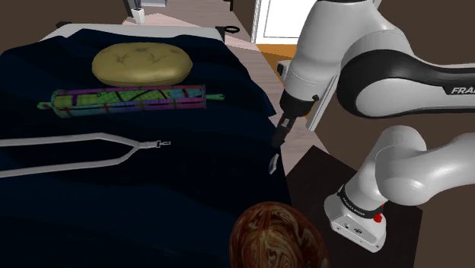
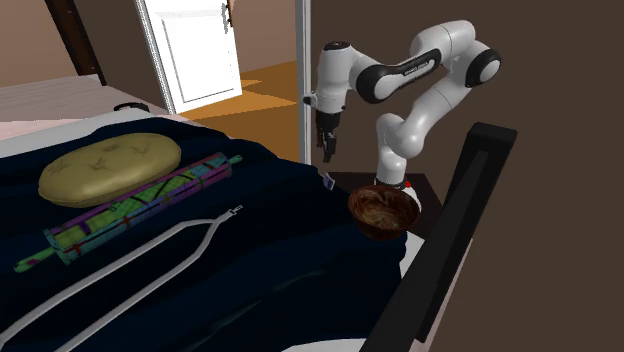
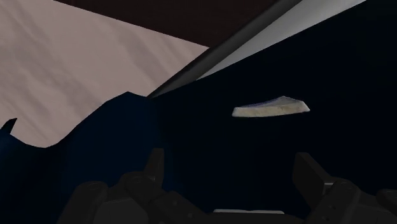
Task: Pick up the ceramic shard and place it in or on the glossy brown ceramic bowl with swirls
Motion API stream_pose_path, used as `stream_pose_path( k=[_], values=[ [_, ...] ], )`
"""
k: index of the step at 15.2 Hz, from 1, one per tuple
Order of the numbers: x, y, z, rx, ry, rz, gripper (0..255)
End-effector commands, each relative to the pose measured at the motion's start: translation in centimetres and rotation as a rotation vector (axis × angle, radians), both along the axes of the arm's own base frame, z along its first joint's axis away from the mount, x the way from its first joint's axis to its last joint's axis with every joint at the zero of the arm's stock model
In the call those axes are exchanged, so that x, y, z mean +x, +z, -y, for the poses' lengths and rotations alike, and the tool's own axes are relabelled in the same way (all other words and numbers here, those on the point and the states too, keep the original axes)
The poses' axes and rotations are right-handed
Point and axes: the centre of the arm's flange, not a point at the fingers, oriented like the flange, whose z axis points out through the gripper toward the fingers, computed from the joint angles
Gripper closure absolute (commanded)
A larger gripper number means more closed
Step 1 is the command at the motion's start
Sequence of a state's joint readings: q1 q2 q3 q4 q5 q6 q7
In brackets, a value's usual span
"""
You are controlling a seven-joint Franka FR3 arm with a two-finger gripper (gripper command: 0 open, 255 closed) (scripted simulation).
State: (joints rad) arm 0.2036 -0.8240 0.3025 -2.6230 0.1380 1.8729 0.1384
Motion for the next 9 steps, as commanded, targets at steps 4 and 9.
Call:
stream_pose_path(
  k=[4, 9],
  values=[
    [-2.0, -4.9, -4.4, -0.021, 0.105, -0.014, 0],
    [-2.1, -7.5, -4.7, -0.023, 0.115, -0.016, 0]
  ],
)
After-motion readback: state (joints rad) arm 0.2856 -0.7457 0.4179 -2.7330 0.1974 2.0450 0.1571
